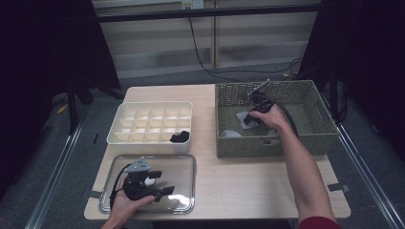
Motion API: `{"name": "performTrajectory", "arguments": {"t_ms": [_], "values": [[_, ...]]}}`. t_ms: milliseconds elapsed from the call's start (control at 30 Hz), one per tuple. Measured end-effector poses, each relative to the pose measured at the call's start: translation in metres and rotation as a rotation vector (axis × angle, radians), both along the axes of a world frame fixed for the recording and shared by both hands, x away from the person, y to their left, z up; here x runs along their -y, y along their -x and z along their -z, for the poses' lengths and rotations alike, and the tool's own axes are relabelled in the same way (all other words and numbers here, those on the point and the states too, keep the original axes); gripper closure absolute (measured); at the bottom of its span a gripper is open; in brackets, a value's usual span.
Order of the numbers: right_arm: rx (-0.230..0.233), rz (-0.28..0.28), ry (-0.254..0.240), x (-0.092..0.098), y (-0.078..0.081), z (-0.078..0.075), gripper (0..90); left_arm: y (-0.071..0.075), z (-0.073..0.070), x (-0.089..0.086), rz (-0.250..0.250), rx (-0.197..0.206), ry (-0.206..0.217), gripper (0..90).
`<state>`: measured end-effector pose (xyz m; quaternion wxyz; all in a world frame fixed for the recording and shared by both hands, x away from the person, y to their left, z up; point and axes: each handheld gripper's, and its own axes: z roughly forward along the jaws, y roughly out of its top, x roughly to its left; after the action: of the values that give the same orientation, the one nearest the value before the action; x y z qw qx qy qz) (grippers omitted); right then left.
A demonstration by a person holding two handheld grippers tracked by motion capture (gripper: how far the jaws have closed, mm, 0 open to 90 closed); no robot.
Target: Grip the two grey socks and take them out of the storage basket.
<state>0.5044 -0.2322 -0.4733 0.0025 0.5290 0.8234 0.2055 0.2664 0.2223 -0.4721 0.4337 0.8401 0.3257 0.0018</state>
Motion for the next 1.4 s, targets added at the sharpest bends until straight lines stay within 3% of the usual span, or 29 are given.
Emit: {"name": "performTrajectory", "arguments": {"t_ms": [167, 300, 567, 667, 867, 1400], "values": [[0.004, -0.015, -0.017, 0.001, 0.0, 0.002, 46.7, 0.0, 0.0, -0.001, -0.002, 0.0, 0.0, 15.5], [0.002, -0.021, 0.0, -0.001, 0.001, 0.002, 47.8, 0.0, 0.001, 0.0, 0.004, -0.001, -0.008, 15.5], [0.001, -0.016, 0.079, -0.004, 0.002, -0.002, 75.7, -0.001, 0.001, 0.0, -0.001, -0.005, -0.005, 15.5], [0.002, -0.024, 0.089, -0.005, 0.002, -0.003, 79.8, -0.001, 0.001, 0.001, 0.001, -0.008, -0.004, 15.5], [0.004, -0.027, 0.034, -0.004, 0.002, -0.007, 80.8, -0.001, 0.001, 0.001, 0.004, -0.008, 0.0, 15.5], [0.107, 0.008, -0.144, 0.005, 0.009, -0.031, 80.9, -0.001, 0.0, 0.002, 0.007, -0.007, 0.001, 15.4]]}}
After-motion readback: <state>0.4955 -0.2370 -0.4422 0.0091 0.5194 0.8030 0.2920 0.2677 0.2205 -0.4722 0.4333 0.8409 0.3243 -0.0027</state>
